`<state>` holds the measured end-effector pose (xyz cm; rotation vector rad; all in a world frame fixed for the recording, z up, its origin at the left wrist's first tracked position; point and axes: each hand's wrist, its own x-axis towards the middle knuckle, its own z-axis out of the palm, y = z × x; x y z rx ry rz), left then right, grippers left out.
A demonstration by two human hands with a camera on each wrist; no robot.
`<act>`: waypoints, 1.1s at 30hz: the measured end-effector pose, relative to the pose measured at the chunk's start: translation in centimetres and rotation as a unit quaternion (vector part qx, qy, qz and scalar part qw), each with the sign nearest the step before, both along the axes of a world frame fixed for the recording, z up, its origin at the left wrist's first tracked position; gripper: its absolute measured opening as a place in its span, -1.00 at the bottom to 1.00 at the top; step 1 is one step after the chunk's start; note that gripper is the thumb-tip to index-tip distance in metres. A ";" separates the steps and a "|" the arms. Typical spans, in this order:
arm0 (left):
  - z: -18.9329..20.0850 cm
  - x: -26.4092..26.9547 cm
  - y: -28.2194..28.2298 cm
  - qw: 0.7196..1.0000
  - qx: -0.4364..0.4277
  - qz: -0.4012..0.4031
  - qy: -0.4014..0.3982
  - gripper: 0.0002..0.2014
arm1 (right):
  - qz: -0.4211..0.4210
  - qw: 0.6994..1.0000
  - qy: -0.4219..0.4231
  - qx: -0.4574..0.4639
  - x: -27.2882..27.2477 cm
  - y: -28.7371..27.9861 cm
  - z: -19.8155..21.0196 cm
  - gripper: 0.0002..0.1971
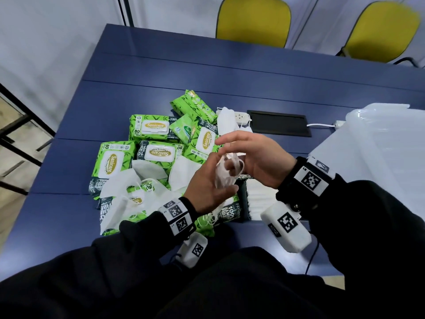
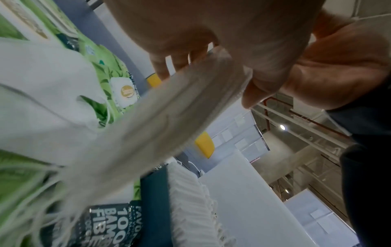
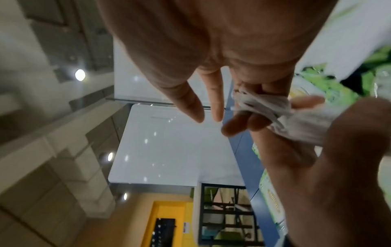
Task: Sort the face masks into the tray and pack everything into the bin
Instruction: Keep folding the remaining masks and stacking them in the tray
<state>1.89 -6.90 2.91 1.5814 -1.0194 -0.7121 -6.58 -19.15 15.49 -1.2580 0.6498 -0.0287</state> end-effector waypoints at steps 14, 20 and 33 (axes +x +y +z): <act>-0.9 1.7 0.9 0.909 0.102 -0.004 -0.404 -0.42 | 0.187 0.934 0.208 -0.222 -1.1 -2.7 0.5 -0.76; -1.5 2.3 2.2 0.923 0.131 0.005 -0.361 -0.42 | 0.064 0.993 0.070 -0.066 -0.9 -2.2 -0.2 -0.68; -2.2 3.3 2.1 0.891 0.150 -0.031 -0.428 -0.36 | 0.149 0.943 0.194 -0.224 -0.5 -2.5 -4.8 -0.81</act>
